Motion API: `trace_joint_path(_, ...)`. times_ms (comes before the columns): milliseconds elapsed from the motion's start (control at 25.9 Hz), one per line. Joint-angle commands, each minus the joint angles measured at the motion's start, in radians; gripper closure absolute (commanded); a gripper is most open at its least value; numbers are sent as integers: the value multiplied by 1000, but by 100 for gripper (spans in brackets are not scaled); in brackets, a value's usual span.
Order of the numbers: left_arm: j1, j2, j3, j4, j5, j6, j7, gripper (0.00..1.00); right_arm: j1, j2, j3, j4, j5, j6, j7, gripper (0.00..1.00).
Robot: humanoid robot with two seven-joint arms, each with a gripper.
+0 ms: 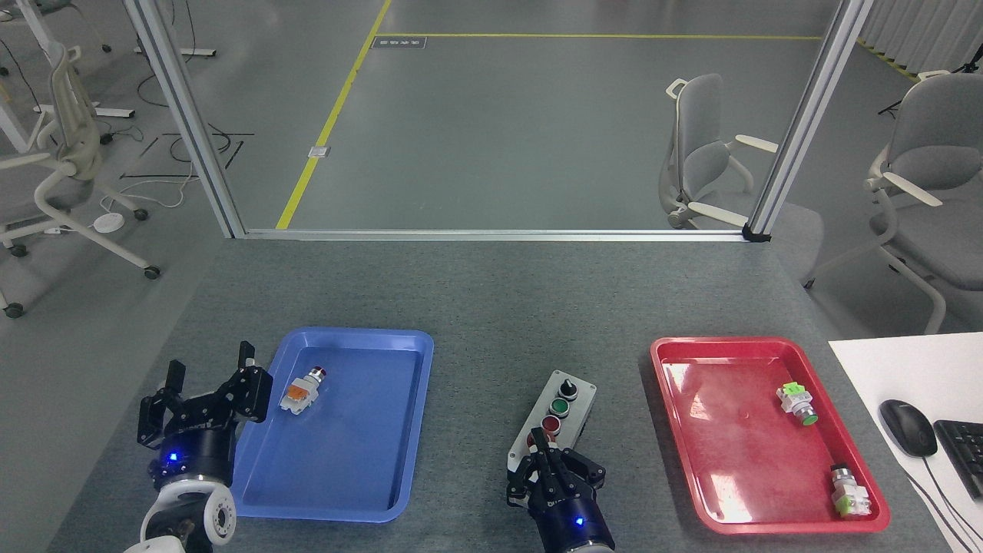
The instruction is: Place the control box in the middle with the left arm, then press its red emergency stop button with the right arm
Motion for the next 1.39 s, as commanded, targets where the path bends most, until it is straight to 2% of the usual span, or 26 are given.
trace_joint_path(0,2,1,-12,5,-1,-1,-1,1,1,-1,3,3,-5,0,34,100)
trace_joint_path(155,5,1,-12,7,-1,-1,-2,1,-4,-6,3,-30,-8,57,-2,100)
trace_joint_path(193,5,1,-12,7,-2,-1,-2,1,-4,-9,3,-54,-11,81,-33,91)
trace_joint_path(232,3,1,-12,5,-2,-1,-2,1,-4,-12,2,-76,-11,98,-55,70)
trace_joint_path(309,3,1,-12,8,-5,-1,-4,1,-4,-15,-6,-111,-11,109,-62,17)
trace_joint_path(348,5,1,-15,10,-8,-1,-4,1,-5,-15,-11,-125,-11,111,-62,7)
trace_joint_path(386,6,1,-21,14,-8,-1,-4,1,-7,-15,-14,-128,-11,111,-65,4)
trace_joint_path(541,58,-1,-69,28,-8,1,-4,1,-10,-26,-69,-128,-11,103,-71,2)
trace_joint_path(734,54,-41,-123,45,-2,13,-39,1,-10,-67,-129,-159,-15,101,-70,2)
trace_joint_path(928,63,-30,-123,37,-5,10,-52,1,-4,-138,-188,-203,-126,97,-65,2)
trace_joint_path(1353,60,-36,-123,44,5,7,-59,1,21,-204,-228,-208,-132,83,-62,2)
